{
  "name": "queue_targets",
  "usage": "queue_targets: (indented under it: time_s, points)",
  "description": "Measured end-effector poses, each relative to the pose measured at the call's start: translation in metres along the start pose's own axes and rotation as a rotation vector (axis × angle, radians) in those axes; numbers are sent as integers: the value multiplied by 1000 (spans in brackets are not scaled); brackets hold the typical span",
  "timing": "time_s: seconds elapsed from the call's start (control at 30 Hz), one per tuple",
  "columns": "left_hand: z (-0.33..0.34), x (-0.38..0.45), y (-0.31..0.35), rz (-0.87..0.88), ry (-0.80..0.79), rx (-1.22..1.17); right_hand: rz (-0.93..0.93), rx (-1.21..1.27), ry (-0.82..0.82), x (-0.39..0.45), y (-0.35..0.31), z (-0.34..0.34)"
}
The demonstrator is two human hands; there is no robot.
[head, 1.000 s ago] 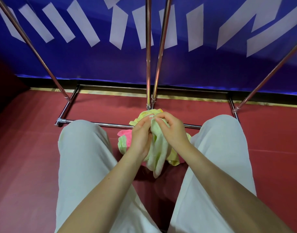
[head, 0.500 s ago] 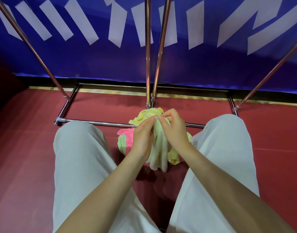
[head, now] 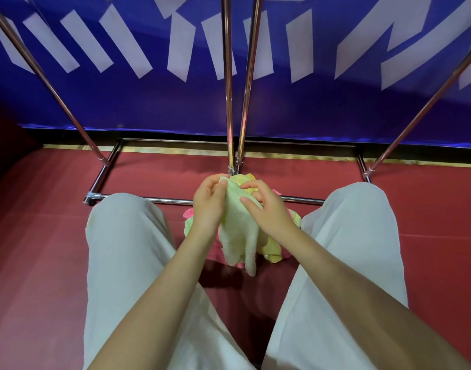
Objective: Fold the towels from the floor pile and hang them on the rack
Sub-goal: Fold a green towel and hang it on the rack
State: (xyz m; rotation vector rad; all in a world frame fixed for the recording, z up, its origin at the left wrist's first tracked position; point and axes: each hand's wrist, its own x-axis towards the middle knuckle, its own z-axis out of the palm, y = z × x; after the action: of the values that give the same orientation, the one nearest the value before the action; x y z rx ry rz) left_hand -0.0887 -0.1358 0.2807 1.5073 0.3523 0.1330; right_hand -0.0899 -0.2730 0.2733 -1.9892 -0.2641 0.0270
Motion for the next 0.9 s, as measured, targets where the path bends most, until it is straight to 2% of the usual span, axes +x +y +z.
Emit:
queue_targets:
  time_s: [0.2, 0.5, 0.63, 0.73, 0.8, 0.9]
  points:
    - [-27, 15, 2, -39, 93, -142, 65, -81, -73, -7, 19, -8]
    - [-76, 35, 14, -85, 348, -404, 87, -259, -280, -37, 53, -13]
    - [-90, 34, 16, -85, 397, -327, 77, -326, -319, -48, 63, -17]
    - [-94, 31, 12, -71, 403, -244, 0, -553, -357, -52, 70, -21]
    - [-95, 30, 9, -77, 409, -218, -4, -723, -320, -48, 74, -25]
    - [-98, 28, 4, -64, 399, -177, 73, -745, -249, -39, 80, -28]
